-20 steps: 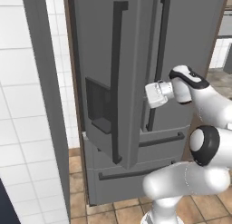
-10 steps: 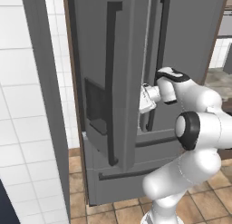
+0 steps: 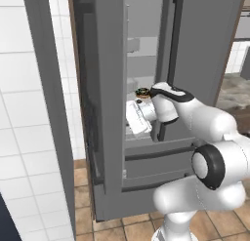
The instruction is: Take the cake and donut from the fridge and place them on the empty tray on the dining counter.
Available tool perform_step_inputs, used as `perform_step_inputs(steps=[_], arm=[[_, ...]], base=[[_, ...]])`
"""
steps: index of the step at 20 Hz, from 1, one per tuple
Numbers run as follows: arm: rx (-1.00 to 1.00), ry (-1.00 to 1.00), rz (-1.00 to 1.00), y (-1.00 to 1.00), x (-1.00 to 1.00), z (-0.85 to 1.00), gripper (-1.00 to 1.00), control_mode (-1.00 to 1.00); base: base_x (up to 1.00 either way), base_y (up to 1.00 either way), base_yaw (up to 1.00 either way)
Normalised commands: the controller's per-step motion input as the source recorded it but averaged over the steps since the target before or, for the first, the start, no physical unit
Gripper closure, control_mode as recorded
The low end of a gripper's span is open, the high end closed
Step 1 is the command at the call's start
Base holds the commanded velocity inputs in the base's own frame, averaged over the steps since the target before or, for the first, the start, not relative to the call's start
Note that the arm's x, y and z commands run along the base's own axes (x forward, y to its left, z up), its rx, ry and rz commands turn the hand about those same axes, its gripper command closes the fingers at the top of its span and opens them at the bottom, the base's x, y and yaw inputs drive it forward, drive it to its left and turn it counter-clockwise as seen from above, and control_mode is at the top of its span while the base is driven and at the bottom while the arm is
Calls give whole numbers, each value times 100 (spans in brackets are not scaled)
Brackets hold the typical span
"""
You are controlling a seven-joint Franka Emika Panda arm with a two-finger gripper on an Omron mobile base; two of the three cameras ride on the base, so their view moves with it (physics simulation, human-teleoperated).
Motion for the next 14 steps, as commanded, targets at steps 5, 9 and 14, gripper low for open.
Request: perform_step_inputs(steps=[5, 9, 14], arm=[[1, -15, -1, 100, -16, -29, 100, -100], [8, -5, -4, 100, 0, -16, 100, -100], [8, -13, -9, 14, -64, 1, 100, -100]], base=[[0, 0, 0], [0, 0, 0], [0, 0, 0]])
